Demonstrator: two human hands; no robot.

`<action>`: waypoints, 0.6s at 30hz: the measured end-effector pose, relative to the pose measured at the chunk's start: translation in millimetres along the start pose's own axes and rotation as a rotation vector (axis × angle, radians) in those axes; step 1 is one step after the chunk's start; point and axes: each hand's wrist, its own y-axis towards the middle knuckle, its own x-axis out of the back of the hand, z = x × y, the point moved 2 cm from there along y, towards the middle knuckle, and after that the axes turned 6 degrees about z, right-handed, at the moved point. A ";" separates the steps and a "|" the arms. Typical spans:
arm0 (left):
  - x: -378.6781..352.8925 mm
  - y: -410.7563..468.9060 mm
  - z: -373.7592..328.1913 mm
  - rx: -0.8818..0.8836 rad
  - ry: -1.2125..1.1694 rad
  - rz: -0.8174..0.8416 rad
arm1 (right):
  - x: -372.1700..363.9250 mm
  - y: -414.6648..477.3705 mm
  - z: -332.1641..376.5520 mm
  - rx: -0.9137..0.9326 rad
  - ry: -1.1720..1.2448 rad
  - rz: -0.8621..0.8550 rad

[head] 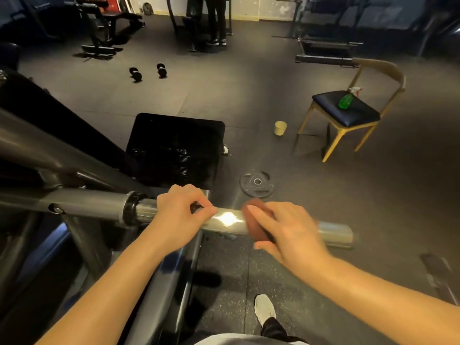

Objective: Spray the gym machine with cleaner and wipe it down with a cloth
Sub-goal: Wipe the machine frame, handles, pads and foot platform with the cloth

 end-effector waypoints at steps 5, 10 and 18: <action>-1.9 0.7 2.3 -0.027 0.008 -0.015 | -11.3 13.9 15.5 0.066 0.035 0.022; 0.1 0.8 5.6 -0.080 -0.006 -0.035 | 12.5 -40.7 -57.4 0.027 -0.064 0.021; 19.4 -25.4 52.7 -0.040 0.282 -0.438 | 2.2 23.9 -5.2 0.144 -0.129 0.138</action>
